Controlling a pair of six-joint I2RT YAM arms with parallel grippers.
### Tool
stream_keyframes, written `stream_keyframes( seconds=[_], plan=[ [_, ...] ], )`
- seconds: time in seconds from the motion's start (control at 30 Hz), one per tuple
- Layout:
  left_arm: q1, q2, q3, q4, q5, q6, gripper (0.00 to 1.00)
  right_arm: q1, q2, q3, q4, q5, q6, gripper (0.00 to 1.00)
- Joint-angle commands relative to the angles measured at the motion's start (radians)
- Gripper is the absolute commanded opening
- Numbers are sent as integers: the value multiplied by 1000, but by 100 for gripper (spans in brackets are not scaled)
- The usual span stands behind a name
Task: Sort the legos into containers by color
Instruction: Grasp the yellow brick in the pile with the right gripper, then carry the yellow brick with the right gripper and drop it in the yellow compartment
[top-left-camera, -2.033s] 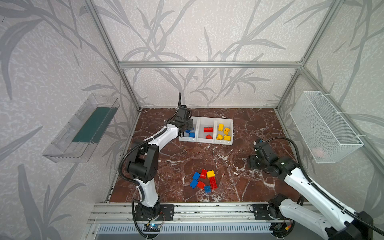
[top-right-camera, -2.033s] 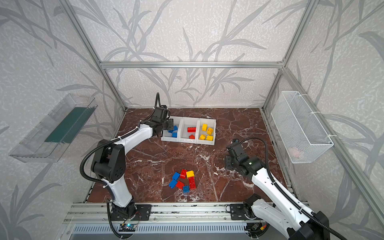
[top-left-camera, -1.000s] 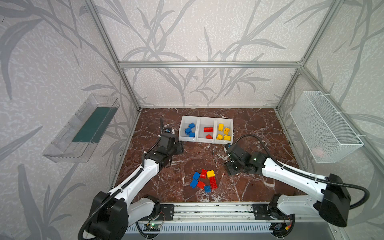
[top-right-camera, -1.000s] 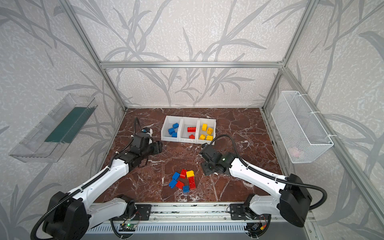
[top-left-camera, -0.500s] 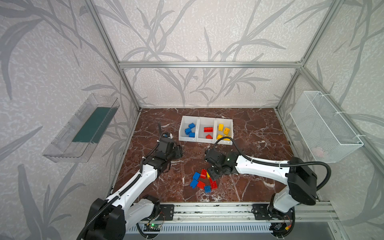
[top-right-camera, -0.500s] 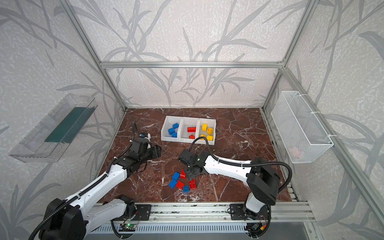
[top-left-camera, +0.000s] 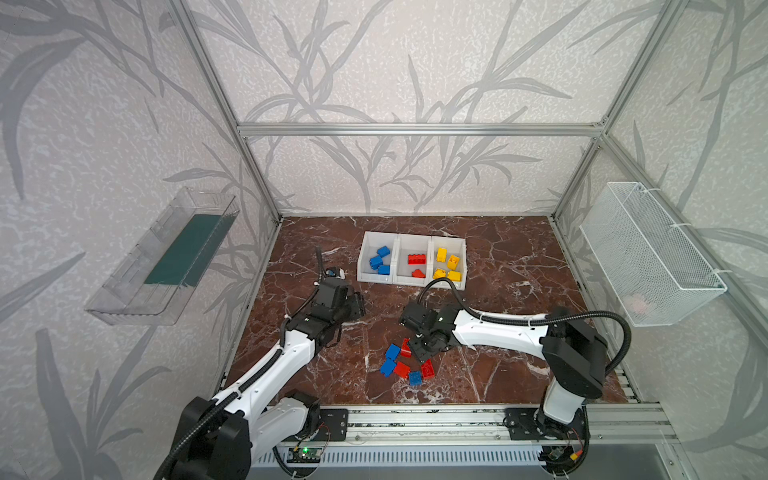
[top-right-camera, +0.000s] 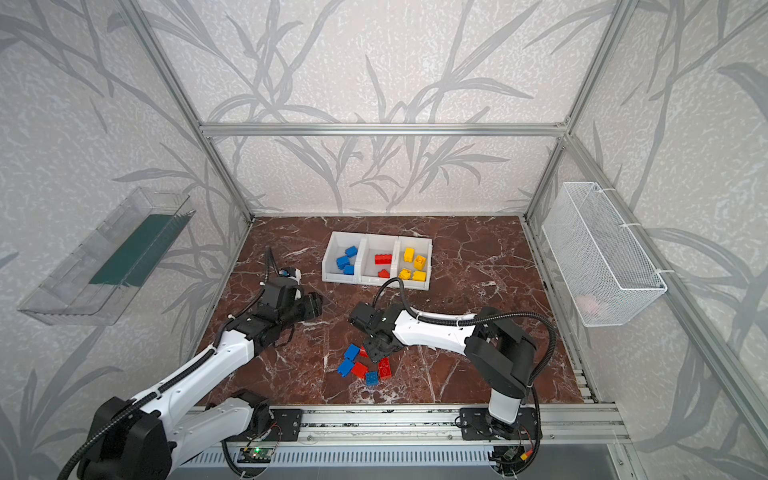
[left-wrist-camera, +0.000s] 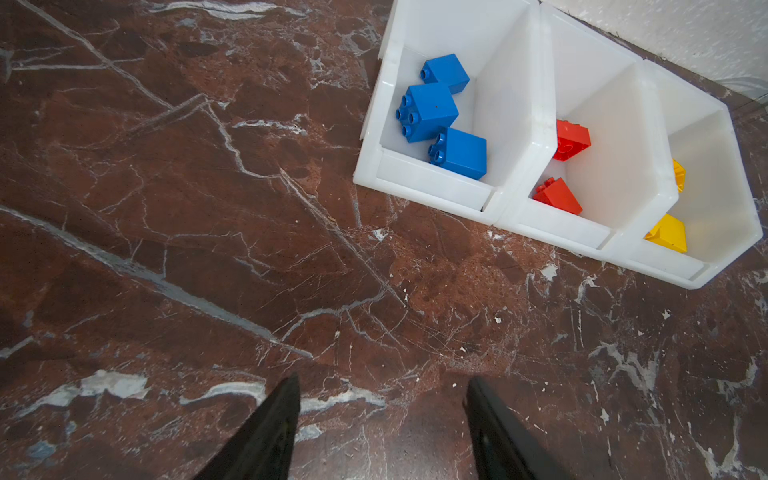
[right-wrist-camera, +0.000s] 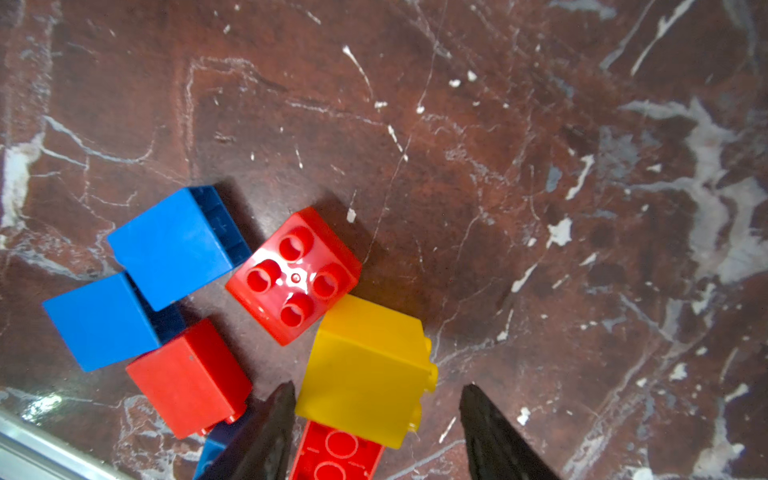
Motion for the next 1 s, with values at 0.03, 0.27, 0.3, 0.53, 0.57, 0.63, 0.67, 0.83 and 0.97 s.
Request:
stream_keyframes(
  seconds=[0.03,0.27,0.3,0.53,0.57,0.63,0.67,0.83,0.97],
  plan=[
    [0,-24,-9,-14,-1,-16,66,4,28,28,-3,-2,25,55],
    [0,-50,-23,-24,-7,-18,66,4,39,33,-7,21,39,39],
    [0,-54,-25,-25,-9,-18,66,2,32,35,-18,37,40,38],
    [0,-48,-26,-22,-14,-19,66,-117,-60,105,-106,130,-83,37],
    [0,-47,-26,-18,-10,-20,66,-149,-67,118,-108,135,-109,37],
    [0,-48,-28,-15,-4,-23,66,-222,-101,162,-114,142,-171,37],
    [0,-50,-28,-16,-1,-25,66,-256,-105,182,-113,142,-196,37],
    [0,-68,-39,-16,15,-33,66,-424,-71,297,-103,142,-292,37],
    [-1,-76,-48,-13,27,-43,66,-516,36,392,-93,129,-315,38]
  ],
)
